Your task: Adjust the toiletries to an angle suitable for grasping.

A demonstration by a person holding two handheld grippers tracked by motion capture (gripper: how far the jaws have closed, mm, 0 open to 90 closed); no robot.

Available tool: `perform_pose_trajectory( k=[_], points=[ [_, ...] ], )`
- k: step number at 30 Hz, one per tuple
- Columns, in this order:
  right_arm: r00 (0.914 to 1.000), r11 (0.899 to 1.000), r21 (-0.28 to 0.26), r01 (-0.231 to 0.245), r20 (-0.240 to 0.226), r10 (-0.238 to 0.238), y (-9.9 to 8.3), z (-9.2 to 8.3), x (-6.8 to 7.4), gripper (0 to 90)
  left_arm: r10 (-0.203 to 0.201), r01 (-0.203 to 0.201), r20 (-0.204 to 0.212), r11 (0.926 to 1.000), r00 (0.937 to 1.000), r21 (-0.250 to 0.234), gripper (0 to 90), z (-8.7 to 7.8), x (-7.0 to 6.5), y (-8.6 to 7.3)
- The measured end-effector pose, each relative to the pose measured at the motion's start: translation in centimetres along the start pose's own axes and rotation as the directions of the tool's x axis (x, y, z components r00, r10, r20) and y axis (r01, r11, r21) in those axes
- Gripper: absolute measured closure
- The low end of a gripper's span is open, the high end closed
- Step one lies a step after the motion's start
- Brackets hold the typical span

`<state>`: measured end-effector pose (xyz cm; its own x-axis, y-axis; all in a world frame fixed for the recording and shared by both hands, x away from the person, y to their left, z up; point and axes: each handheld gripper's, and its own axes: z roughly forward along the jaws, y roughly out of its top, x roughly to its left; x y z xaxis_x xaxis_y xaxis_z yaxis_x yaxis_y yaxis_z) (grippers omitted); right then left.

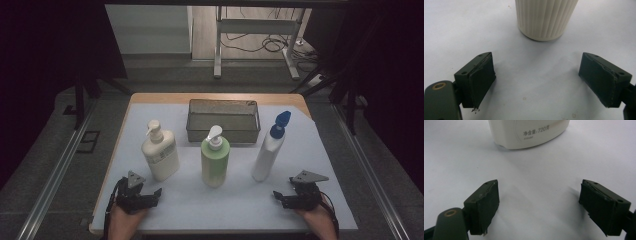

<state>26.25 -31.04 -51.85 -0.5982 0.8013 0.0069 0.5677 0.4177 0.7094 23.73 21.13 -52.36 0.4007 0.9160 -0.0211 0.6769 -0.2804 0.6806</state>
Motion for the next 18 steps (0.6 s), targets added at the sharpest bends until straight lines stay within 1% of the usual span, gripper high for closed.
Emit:
perform_pose_trajectory(
  k=[11,15,18],
  points=[
    [0.9999,1.000,0.016,-0.002,-0.012,0.002,0.19,0.00,0.10,12.7,0.000,0.000,0.000,1.0000,1.0000,-0.001,13.0,0.00,-0.01,-0.01],
    [0.9996,1.000,0.021,-0.014,-0.024,0.014,0.29,-0.21,0.00,13.0,0.001,-0.001,-0.001,1.0000,1.0000,-0.001,13.0,0.00,-0.01,-0.01],
    [0.9993,1.000,0.013,-0.027,-0.026,0.028,0.53,-0.48,-0.21,13.8,0.001,-0.001,-0.001,1.0000,1.0000,-0.001,13.0,0.00,-0.01,-0.01]
  ],
)
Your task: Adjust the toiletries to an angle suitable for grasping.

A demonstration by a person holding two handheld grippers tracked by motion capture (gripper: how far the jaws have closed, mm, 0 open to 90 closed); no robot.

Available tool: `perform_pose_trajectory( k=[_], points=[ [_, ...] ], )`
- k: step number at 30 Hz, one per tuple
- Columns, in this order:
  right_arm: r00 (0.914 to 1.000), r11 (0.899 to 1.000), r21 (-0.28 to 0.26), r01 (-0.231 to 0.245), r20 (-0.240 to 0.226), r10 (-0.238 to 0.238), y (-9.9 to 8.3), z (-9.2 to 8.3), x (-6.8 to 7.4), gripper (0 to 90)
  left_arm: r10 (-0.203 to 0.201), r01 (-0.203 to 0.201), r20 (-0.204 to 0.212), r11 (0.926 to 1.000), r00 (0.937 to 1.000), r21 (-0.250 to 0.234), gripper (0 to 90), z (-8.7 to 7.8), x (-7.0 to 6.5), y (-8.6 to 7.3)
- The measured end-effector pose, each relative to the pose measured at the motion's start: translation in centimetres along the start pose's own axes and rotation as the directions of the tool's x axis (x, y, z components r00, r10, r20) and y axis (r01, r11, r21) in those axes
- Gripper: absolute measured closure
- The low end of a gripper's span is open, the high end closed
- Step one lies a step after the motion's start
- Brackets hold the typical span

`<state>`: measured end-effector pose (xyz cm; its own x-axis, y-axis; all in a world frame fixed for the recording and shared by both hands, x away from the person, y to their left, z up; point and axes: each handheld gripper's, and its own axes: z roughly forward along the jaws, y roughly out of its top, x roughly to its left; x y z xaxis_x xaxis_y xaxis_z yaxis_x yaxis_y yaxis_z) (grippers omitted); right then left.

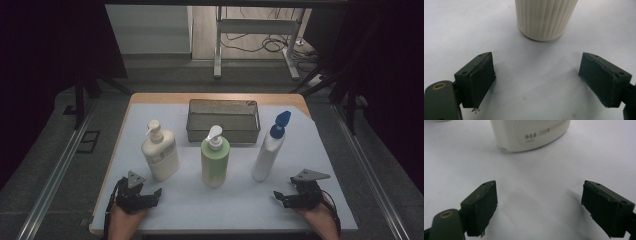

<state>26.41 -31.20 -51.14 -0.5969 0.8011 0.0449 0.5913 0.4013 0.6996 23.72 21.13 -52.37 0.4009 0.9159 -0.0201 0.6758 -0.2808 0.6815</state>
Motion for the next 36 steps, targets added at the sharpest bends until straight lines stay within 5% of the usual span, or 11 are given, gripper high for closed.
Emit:
perform_pose_trajectory(
  k=[8,19,30,36],
  points=[
    [0.9997,1.000,-0.020,-0.020,0.013,0.020,0.9,-0.5,-0.2,32.6,-0.001,0.001,0.000,1.0000,1.0000,0.000,13.0,0.0,0.0,0.0],
    [0.9999,0.998,-0.065,0.012,0.007,-0.012,2.0,-1.2,-1.1,57.1,0.001,-0.001,-0.001,1.0000,1.0000,0.000,13.0,0.0,0.0,0.0],
    [0.9999,0.998,-0.059,-0.005,-0.015,0.004,4.0,0.1,-2.5,86.2,0.000,0.000,-0.001,1.0000,1.0000,-0.001,13.0,0.0,0.0,0.0],
    [0.9997,0.998,-0.066,-0.014,-0.023,0.013,5.1,1.0,-2.9,89.3,0.000,0.000,0.001,1.0000,1.0000,-0.001,13.0,0.0,0.0,0.0]
  ],
)
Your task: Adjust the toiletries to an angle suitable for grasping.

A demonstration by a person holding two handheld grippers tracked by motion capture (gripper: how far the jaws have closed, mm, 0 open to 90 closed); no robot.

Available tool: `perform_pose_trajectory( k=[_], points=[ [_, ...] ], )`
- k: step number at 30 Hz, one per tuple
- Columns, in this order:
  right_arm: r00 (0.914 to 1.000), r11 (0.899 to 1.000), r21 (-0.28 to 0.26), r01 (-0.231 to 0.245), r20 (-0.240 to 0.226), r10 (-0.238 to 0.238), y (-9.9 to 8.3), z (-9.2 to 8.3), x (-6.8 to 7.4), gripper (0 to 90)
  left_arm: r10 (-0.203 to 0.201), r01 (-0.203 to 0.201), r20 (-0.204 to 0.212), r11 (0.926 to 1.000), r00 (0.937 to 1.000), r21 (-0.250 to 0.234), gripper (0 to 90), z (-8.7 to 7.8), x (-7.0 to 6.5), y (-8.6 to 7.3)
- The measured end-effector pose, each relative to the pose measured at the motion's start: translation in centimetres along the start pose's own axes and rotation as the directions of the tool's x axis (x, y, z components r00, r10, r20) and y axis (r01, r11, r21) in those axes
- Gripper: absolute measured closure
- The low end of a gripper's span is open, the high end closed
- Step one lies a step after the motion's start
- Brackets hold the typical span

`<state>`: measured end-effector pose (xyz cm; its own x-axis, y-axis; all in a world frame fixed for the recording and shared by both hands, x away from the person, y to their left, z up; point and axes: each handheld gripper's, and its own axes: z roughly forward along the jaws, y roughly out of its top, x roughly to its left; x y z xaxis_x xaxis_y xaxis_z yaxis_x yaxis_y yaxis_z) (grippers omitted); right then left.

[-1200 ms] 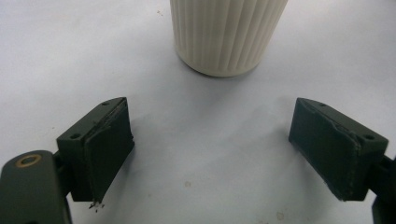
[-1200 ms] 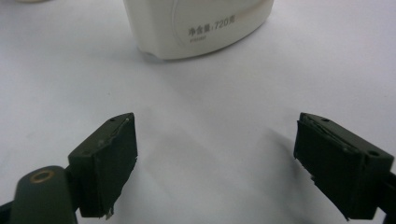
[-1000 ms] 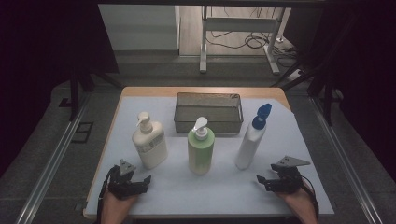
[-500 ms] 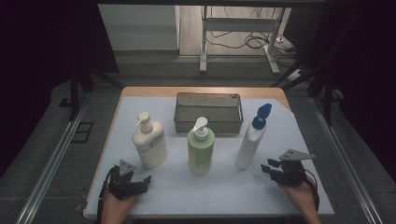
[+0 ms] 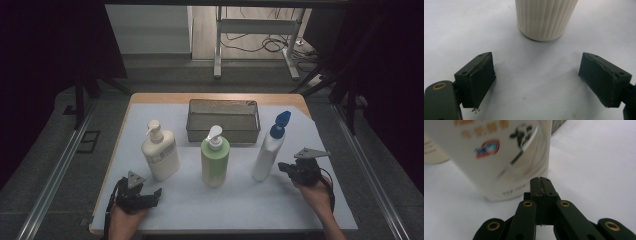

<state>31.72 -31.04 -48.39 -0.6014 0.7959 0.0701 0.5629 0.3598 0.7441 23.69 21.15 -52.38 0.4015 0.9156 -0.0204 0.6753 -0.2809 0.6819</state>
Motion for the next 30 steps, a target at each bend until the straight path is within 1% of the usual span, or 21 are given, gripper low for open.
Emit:
perform_pose_trajectory(
  k=[1,3,5,6,8,11,12,17,19,25,30],
  points=[
    [1.0000,1.000,-0.001,-0.003,-0.003,0.003,0.4,0.4,-0.2,89.3,0.000,0.000,0.000,1.0000,1.0000,0.000,13.0,0.0,0.0,0.0],
    [1.0000,1.000,0.008,-0.002,0.009,0.002,0.7,0.9,-0.3,89.3,0.000,0.000,-0.001,1.0000,1.0000,-0.001,13.0,0.0,0.0,0.0],
    [1.0000,1.000,0.007,-0.005,0.009,0.004,0.8,1.2,-0.4,89.3,0.000,0.000,-0.001,1.0000,1.0000,-0.001,13.0,0.0,0.0,0.0],
    [1.0000,1.000,0.010,-0.009,-0.003,0.009,0.9,1.6,-0.6,89.4,0.000,0.000,-0.001,1.0000,1.0000,-0.001,13.0,0.0,0.0,0.0],
    [1.0000,1.000,0.018,-0.004,0.005,0.004,0.9,1.9,-0.5,89.4,0.000,0.000,-0.001,1.0000,1.0000,-0.001,13.0,0.0,0.0,0.0],
    [1.0000,1.000,0.022,-0.008,-0.001,0.008,0.7,2.0,-0.6,89.3,0.000,0.000,-0.001,1.0000,1.0000,-0.001,13.0,0.0,0.0,0.0],
    [0.9998,1.000,0.022,-0.012,-0.013,0.012,0.6,2.0,-0.7,89.3,0.000,0.000,0.000,1.0000,1.0000,0.000,13.0,0.0,0.0,0.0],
    [0.9999,1.000,0.025,-0.008,-0.006,0.008,0.7,2.1,-0.7,89.3,-0.001,0.001,0.000,1.0000,1.0000,0.000,13.0,0.0,0.0,0.0],
    [0.9998,1.000,0.025,-0.017,-0.012,0.018,0.8,2.2,-0.9,89.3,-0.001,0.001,0.001,1.0000,1.0000,0.000,13.0,0.0,0.0,0.0],
    [0.9997,1.000,0.019,-0.022,-0.009,0.022,1.2,2.7,-1.0,89.3,-0.001,0.001,0.000,1.0000,1.0000,-0.001,13.0,0.0,0.0,0.0],
    [0.9996,1.000,0.018,-0.021,-0.016,0.021,1.6,3.1,-0.9,89.3,0.000,0.000,0.000,1.0000,1.0000,0.000,13.0,0.0,0.0,0.0]
  ],
)
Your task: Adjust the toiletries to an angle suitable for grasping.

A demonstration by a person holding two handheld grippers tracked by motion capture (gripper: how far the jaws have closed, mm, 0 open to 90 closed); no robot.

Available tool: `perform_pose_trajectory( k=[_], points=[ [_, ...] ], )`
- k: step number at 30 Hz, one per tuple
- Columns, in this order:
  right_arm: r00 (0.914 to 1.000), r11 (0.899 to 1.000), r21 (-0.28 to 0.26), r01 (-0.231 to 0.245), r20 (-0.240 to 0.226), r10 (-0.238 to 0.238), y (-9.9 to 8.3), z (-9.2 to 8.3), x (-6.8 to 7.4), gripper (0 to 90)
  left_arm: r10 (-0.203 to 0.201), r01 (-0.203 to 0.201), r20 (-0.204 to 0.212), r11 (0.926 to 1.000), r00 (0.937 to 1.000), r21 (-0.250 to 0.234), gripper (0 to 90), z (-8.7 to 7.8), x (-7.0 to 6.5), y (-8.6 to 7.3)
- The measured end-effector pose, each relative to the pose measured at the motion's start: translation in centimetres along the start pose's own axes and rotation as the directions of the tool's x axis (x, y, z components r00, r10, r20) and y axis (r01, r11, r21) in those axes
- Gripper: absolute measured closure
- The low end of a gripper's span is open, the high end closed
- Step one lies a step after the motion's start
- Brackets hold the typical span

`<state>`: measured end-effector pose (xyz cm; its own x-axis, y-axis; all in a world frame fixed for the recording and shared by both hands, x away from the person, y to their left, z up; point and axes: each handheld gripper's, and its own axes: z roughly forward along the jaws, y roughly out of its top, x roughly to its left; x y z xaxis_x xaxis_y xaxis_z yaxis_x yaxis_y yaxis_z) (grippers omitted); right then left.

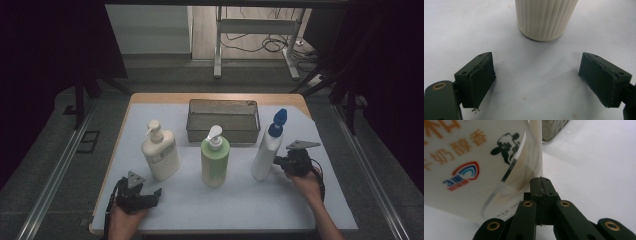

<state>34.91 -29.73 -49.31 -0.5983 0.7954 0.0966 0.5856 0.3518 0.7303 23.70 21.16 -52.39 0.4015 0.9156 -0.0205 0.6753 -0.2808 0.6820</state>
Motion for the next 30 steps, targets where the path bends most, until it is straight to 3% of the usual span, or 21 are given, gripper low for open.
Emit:
perform_pose_trajectory(
  k=[13,20,30],
  points=[
    [1.0000,1.000,-0.008,-0.007,-0.007,0.007,0.6,0.8,-0.1,89.0,0.003,-0.003,-0.001,1.0000,1.0000,0.001,13.0,0.0,0.0,0.0],
    [0.9999,1.000,-0.011,0.016,-0.001,-0.016,-0.5,-1.0,0.9,88.8,0.001,-0.001,-0.002,1.0000,1.0000,-0.001,13.1,0.0,0.0,0.0],
    [0.9973,0.998,-0.014,0.053,-0.051,-0.054,-2.6,-3.2,3.5,88.9,0.001,-0.001,-0.002,1.0000,1.0000,-0.001,13.1,0.0,0.0,0.0]
  ],
)
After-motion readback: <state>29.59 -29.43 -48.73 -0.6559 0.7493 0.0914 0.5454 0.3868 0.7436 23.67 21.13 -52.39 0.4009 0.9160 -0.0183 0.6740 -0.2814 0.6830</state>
